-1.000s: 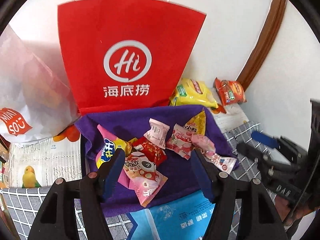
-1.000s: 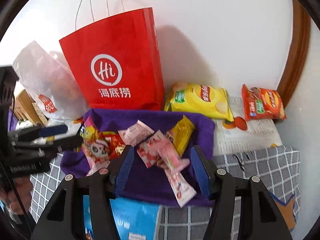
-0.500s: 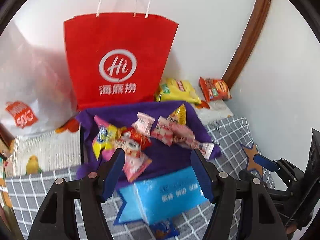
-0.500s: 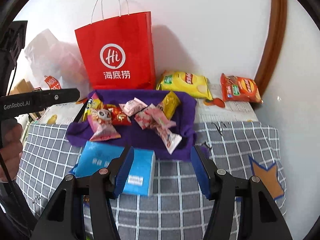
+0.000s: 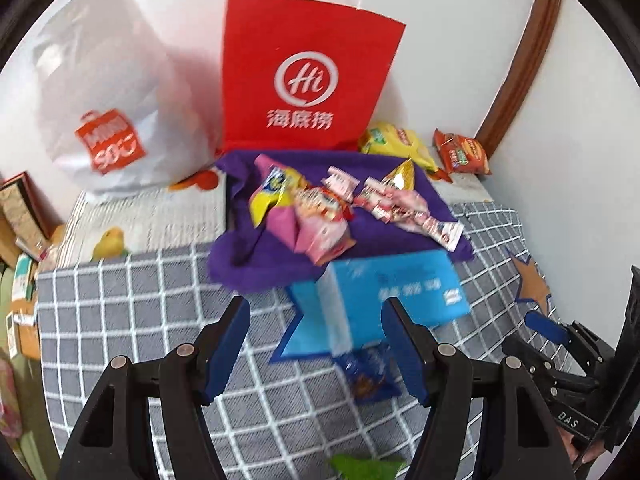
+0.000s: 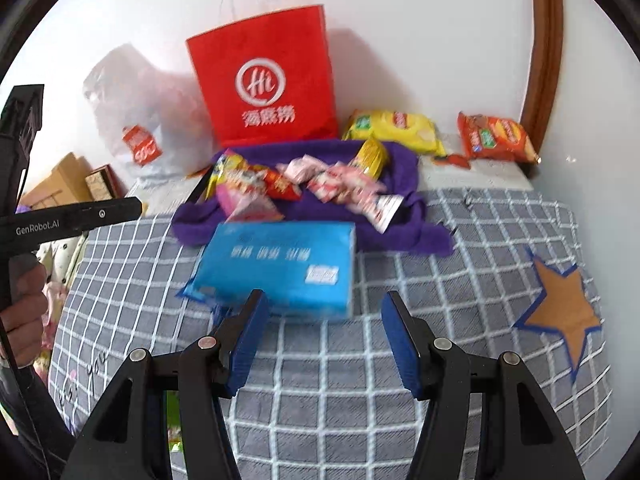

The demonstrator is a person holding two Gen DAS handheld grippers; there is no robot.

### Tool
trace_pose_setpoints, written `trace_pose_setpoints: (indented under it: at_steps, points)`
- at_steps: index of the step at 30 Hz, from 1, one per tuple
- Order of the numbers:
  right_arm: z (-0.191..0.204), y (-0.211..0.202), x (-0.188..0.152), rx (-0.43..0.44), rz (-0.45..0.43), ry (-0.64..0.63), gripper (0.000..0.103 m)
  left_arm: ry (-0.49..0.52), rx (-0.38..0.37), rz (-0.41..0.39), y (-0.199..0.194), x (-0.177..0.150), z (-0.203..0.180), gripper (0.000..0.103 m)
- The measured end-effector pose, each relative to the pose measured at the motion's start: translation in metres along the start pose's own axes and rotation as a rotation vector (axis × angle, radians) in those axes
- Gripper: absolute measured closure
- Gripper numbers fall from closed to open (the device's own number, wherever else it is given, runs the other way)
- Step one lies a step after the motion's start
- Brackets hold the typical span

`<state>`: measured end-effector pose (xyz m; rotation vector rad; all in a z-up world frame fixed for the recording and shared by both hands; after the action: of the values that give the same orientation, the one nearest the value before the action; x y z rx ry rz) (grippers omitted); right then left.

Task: Organize snacks
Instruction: 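Move both open tools back down to the snack pile, then grasp green snack bag with right tool while left tool grasps blue packet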

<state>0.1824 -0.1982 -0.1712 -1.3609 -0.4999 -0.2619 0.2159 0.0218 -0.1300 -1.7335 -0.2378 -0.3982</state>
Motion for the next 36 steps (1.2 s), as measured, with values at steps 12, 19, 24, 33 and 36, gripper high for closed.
trace_pose_setpoints:
  at_steps: [12,19,24,33,36]
  points:
    - [0.082,0.008,-0.064,0.123,0.051,-0.124,0.044,-0.093,0.047,-0.019,-0.026,-0.05,0.04,0.037]
    - [0.126,0.012,-0.087,0.143,0.071,-0.204,0.044,-0.104,0.057,-0.053,-0.044,-0.073,0.052,0.037]
    - [0.145,0.031,-0.098,0.131,0.107,-0.248,0.044,-0.106,0.056,-0.052,-0.044,-0.077,0.056,0.037]
    - [0.15,0.076,-0.115,0.083,0.176,-0.273,0.044,-0.106,0.034,-0.02,-0.019,-0.076,0.056,0.037]
    - [0.15,0.086,-0.12,0.052,0.173,-0.305,0.044,-0.101,0.024,-0.008,-0.008,-0.074,0.053,0.037]
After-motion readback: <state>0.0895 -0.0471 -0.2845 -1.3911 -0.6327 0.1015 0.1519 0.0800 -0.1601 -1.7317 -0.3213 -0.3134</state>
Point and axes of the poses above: each gripper's, at about its wrist camera, not at the fingertips, and y roughly the way its jaws point, z to its left, x to its top, the point moved 8 cm from there along y, roughly the way its jaws point, and after that the axes turned 14 degrees about z, right-handed, at the moved point
